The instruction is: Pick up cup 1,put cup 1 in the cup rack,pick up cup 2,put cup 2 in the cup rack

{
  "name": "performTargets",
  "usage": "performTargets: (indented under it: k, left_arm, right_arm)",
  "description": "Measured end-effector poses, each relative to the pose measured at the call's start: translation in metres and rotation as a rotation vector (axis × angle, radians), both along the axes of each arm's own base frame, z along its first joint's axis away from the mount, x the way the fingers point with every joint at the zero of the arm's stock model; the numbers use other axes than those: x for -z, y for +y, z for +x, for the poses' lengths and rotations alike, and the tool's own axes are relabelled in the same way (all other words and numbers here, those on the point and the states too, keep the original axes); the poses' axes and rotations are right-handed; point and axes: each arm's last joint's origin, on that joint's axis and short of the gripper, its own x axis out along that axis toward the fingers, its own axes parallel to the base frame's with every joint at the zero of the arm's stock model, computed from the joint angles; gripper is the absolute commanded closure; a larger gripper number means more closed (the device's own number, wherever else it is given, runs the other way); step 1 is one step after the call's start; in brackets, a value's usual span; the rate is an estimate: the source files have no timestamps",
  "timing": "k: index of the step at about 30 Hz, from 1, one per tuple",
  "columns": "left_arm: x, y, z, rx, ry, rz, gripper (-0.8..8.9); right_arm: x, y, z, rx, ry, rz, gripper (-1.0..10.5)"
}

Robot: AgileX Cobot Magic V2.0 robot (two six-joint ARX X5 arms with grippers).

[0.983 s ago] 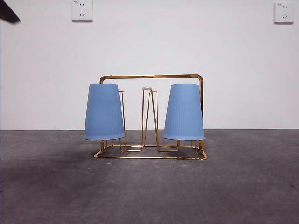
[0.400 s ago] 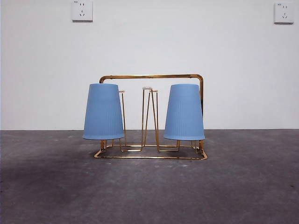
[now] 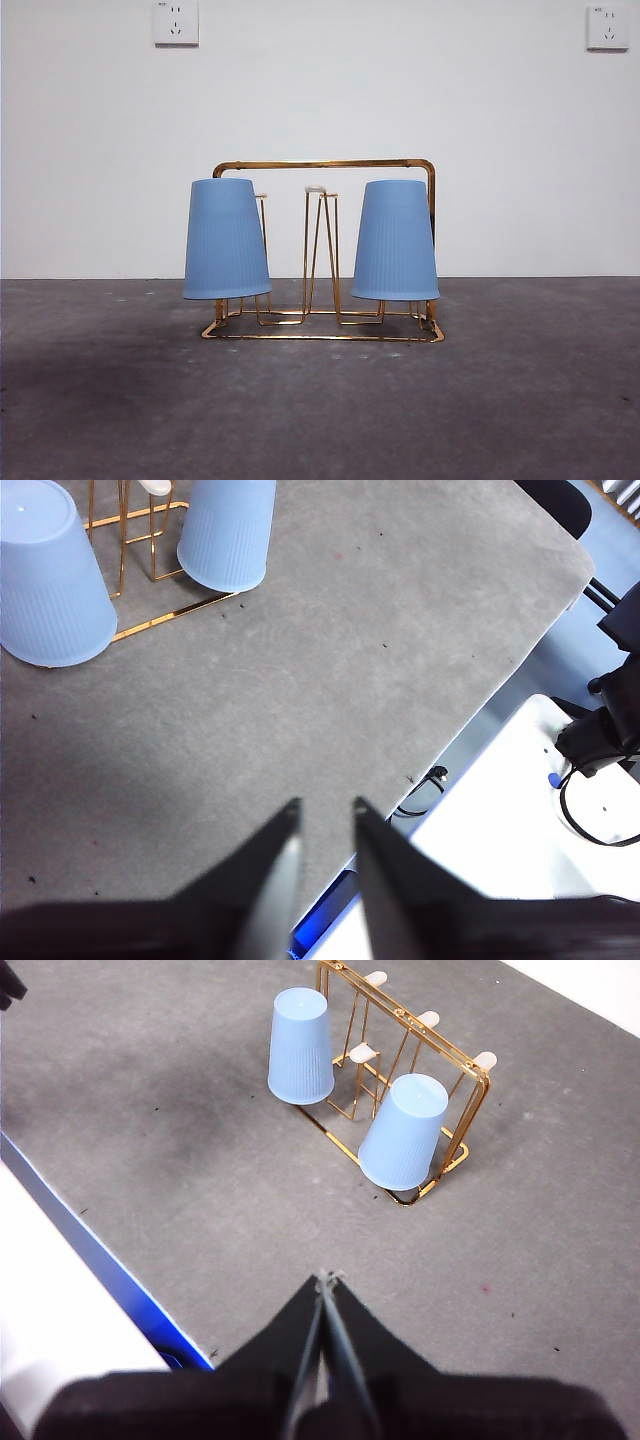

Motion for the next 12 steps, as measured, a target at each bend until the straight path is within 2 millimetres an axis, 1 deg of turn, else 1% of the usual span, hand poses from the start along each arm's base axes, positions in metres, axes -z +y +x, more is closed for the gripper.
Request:
performTargets:
  k: [2,12]
  left_arm:
    - [0.0,0.0,0.0,0.0,0.0,0.0,8.22]
    - [0.0004,-0.0004,0.0008,-0.002,0.005,0.0,8.16]
  right_arm:
    - [0.0,0.0,0.0,0.001,0.001,0.001,9.4]
    - [0.0,-0.0001,0.0001,0.036,0.025,0.031,9.4]
